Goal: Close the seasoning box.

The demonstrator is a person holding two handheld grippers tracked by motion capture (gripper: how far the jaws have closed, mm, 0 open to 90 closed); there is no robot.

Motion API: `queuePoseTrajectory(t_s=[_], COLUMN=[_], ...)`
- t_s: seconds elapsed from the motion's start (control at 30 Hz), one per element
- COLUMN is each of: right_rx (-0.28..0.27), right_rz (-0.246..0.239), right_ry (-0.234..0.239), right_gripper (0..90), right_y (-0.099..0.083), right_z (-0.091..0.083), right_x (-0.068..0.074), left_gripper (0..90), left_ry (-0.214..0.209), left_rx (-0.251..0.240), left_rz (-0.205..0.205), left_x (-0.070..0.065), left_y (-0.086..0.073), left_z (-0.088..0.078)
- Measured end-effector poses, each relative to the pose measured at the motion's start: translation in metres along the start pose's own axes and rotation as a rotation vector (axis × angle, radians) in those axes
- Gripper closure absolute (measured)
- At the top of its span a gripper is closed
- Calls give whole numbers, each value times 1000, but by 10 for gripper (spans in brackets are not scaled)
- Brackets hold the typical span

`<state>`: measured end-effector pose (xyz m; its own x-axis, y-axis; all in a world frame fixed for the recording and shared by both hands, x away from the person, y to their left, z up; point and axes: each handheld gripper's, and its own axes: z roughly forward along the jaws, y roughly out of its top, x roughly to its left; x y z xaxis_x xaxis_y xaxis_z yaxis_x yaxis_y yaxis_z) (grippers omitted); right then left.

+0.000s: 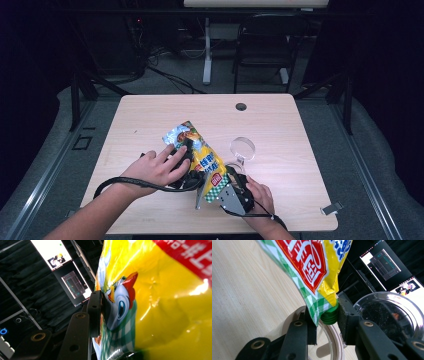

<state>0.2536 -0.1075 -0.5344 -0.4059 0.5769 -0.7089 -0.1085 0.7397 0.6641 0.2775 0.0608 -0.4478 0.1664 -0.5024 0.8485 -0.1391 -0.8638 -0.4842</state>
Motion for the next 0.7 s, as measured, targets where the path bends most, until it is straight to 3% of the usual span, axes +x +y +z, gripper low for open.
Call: queuePoseTrajectory(t_s=[0.33,0.4,0.7], right_rx=[-10,-9,-8], right_rz=[8,8,11], right_ry=[2,3,10], right_gripper=[708,708,708], right_y=[-1,-1,-2], right_z=[1,1,3], right_x=[1,1,1], left_gripper=[700,706,717], left_ry=[-15,-3,-6], left_rx=[-10,-11,-20], left_rz=[-14,4,2], left_x=[-1,-1,-1], left_y=[1,1,1], left_z=[-1,-2,-4])
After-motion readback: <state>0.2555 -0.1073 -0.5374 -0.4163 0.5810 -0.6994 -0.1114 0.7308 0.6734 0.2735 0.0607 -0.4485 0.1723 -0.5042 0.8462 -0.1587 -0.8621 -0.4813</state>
